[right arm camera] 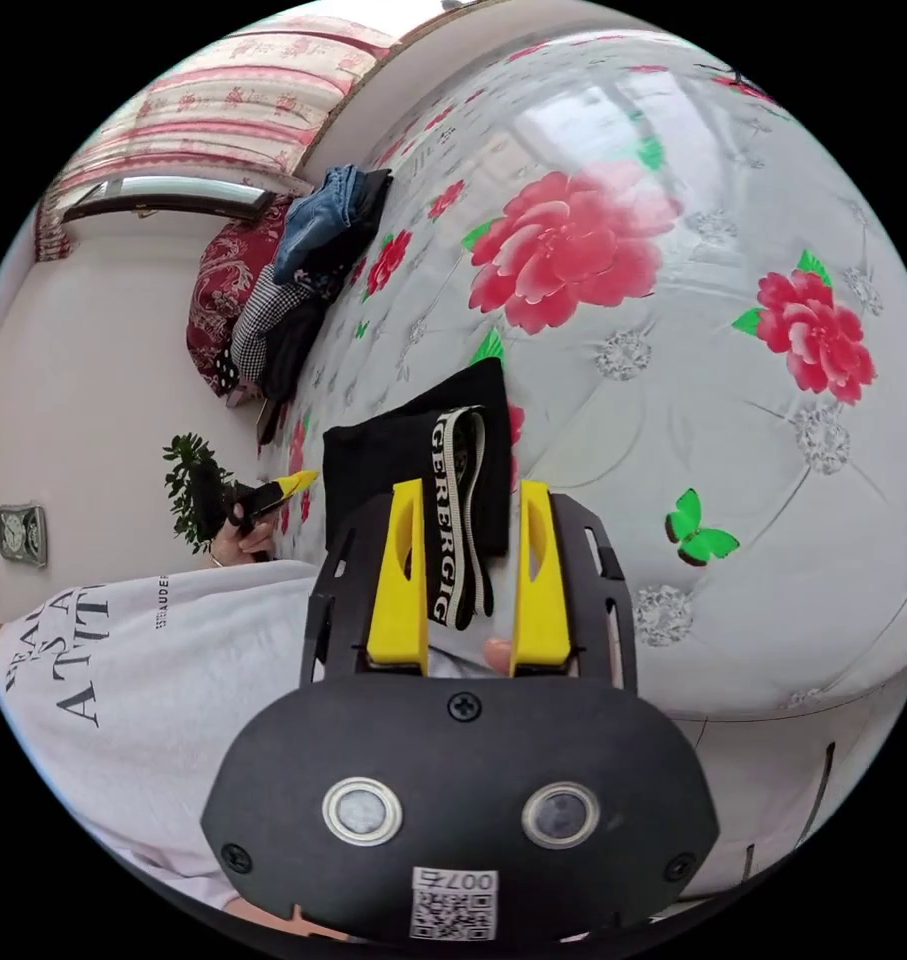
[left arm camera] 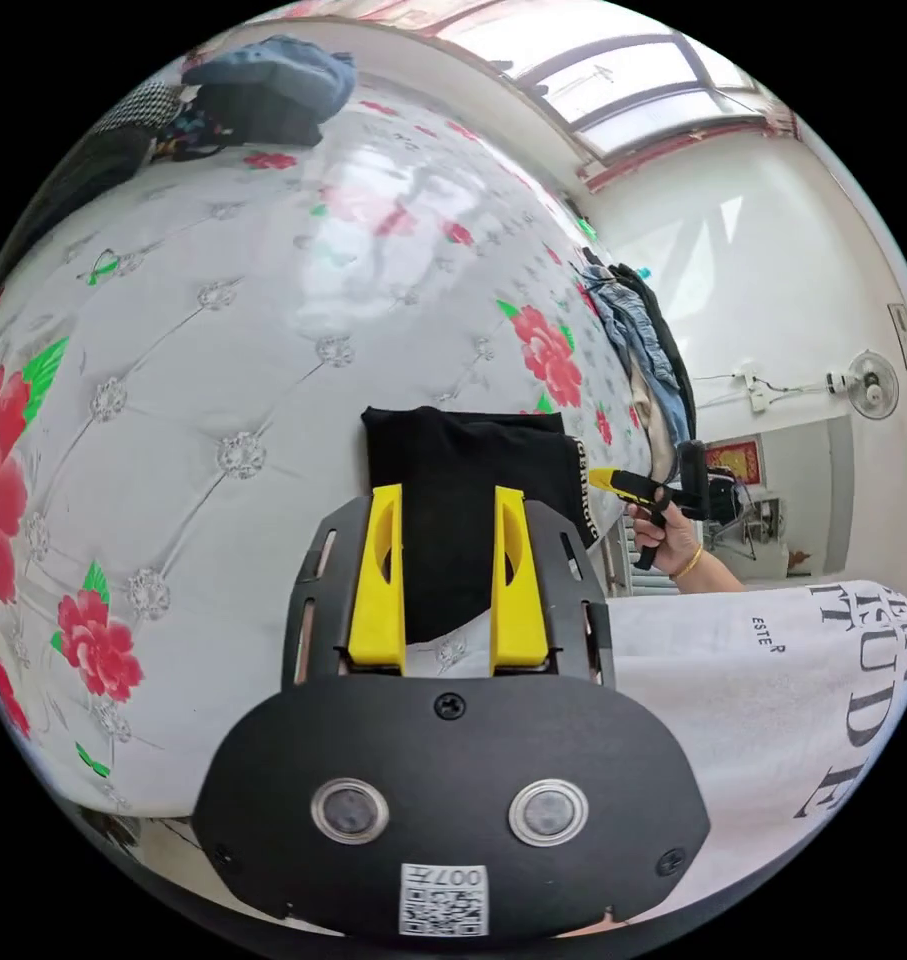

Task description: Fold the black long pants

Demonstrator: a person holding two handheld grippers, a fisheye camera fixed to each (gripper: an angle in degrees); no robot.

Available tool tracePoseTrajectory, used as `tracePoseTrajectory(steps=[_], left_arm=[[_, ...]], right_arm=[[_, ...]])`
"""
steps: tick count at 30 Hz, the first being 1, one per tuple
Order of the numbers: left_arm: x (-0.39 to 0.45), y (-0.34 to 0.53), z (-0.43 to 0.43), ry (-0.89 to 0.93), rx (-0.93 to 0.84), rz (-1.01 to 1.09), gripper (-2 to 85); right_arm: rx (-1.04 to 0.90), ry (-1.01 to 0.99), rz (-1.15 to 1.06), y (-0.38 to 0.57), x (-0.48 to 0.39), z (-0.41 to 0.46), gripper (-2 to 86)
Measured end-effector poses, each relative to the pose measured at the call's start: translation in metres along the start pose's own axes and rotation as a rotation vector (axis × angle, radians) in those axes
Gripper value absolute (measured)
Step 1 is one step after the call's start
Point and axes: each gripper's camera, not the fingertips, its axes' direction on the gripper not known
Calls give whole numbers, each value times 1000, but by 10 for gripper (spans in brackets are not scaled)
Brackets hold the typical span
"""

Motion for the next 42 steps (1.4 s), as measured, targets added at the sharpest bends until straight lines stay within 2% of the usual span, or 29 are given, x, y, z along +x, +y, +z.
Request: tracePoseTrajectory(steps=[3, 5, 8, 15, 22, 27, 31, 35, 39, 42], left_arm=[[-1, -6, 20, 14, -55, -13, 134], [3, -13, 30, 10, -77, -9, 128], [6, -23, 34, -65, -96, -20, 63], [7, -34, -4, 127, 49, -29, 12], [6, -71, -100, 130, 245, -5, 6], [-21, -130, -248, -46, 433, 79, 7], [-44, -164, -364, -176, 592, 78, 11], [-77, -200, -460, -427, 758, -61, 34], [-125, -202, -452, -635, 773, -398, 79], [-113, -169, -388, -668, 743, -316, 85]], right_arm=[[-85, 23, -80, -21, -16, 29, 105], [-147, 163, -157, -34, -36, 48, 98], [-224, 244, -180, -56, -48, 66, 80], [-175, 225, -213, -121, -88, 60, 54], [-159, 180, -408, -250, -206, 81, 46], [-130, 51, -575, -375, -333, 122, 45], [-74, -81, -750, -482, -478, 174, 48], [5, -203, -806, -576, -603, 249, 53], [25, -174, -686, -622, -631, 332, 60], [-58, -136, -672, -597, -592, 385, 65]])
